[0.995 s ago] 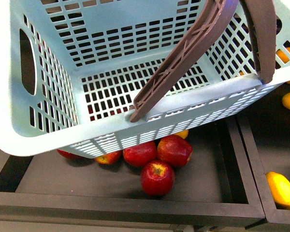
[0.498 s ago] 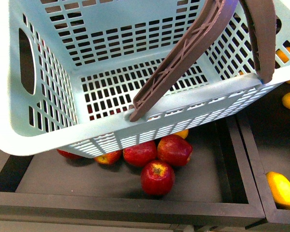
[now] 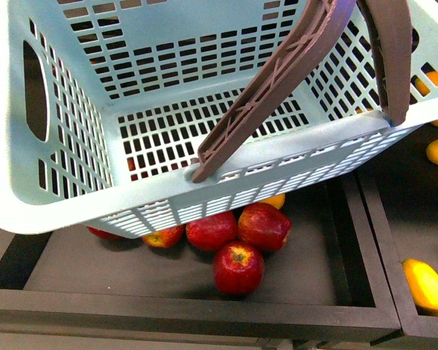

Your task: Pick lemon and mango into basket

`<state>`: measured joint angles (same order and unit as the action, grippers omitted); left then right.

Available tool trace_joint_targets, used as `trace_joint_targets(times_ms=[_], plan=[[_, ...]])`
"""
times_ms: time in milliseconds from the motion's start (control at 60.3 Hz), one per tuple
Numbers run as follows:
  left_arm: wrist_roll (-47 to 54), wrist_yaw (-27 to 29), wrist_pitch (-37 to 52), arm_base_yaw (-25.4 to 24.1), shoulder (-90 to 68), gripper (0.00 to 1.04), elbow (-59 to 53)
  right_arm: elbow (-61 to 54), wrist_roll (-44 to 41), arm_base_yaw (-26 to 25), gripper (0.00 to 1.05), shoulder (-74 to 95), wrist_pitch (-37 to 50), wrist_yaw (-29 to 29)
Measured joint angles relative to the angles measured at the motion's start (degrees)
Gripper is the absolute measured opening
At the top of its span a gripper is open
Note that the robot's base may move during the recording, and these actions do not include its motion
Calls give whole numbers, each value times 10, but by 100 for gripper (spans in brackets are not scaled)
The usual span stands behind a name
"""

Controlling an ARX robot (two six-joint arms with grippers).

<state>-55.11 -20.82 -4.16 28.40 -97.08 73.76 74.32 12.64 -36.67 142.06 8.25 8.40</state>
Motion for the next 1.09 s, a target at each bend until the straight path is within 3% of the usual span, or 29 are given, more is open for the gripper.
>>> trace_joint_targets(times_ms=[1095], plan=[[0, 0, 0, 0, 0, 5, 0, -22, -26, 28, 96, 9, -3, -9]])
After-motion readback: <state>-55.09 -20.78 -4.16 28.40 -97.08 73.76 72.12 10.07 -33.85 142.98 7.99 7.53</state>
